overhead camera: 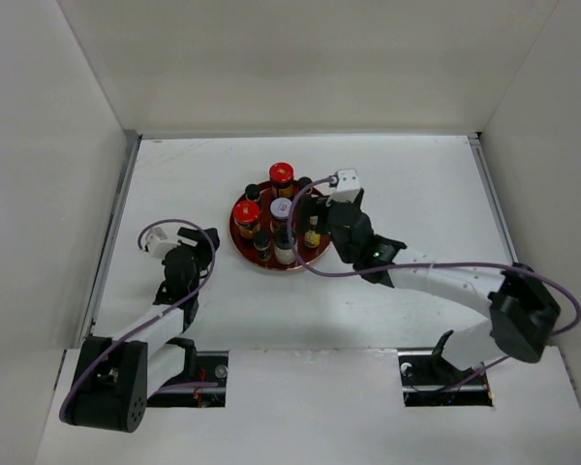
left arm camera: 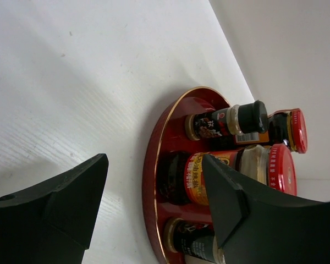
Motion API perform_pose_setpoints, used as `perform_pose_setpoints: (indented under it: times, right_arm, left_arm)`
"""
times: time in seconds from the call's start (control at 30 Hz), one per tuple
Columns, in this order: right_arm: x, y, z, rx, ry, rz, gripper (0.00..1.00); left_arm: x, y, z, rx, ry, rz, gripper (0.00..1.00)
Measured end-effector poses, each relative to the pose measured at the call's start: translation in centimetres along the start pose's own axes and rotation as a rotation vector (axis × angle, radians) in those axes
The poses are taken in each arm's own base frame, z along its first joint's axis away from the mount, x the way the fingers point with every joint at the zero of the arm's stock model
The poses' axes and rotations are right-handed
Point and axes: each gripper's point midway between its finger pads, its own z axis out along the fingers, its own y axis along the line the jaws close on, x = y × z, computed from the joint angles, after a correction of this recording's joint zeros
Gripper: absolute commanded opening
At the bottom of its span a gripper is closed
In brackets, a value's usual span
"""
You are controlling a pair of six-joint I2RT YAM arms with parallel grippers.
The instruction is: Organize the condiment bottles
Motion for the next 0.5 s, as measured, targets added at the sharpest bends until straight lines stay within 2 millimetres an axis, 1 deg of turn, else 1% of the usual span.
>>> perform_pose_setpoints:
  times: [0.1,0.13,0.2,0.27,0.4,0.47,0.5]
  right_arm:
    - [-2.4,-1.9,-2.3,0.019,-0.078,0.054,1.0]
    - [-2.9,-2.7,-3.0,0.032,-0.102,0.078,1.0]
    - [-2.8,-4.8,-3.7,0.079,-0.131,0.111,1.0]
    - [-1.6,-7.1,-3.8,0.141,-0.129,0.128,1.0]
    - [2.3,-11.6,-3.3,0.262,-0.07,0.139,1.0]
    - [3.1,-13.0,-3.2,0.3,-0.054,0.149,1.0]
    - [3.2,-13.3,-3.2,0.308,-0.053,0.157,1.0]
  left_arm:
    - [0.3,0.6,0.2,-0.024,0.008,0.013,0.7]
    - [0.5,0.9,0.3,-0.036,0.015,0.02,0.71]
    - [0.9,1.5,0.7,-0.067,0.037,0.04,0.71]
    - [1.4,1.8,1.2,-0.099,0.064,0.062,0.71]
    - [1.6,1.4,2.0,-0.122,0.092,0.079,0.7]
    - [1.5,1.4,2.0,-0.124,0.093,0.08,0.69]
    - [1.5,1.4,1.9,-0.125,0.092,0.081,0.67]
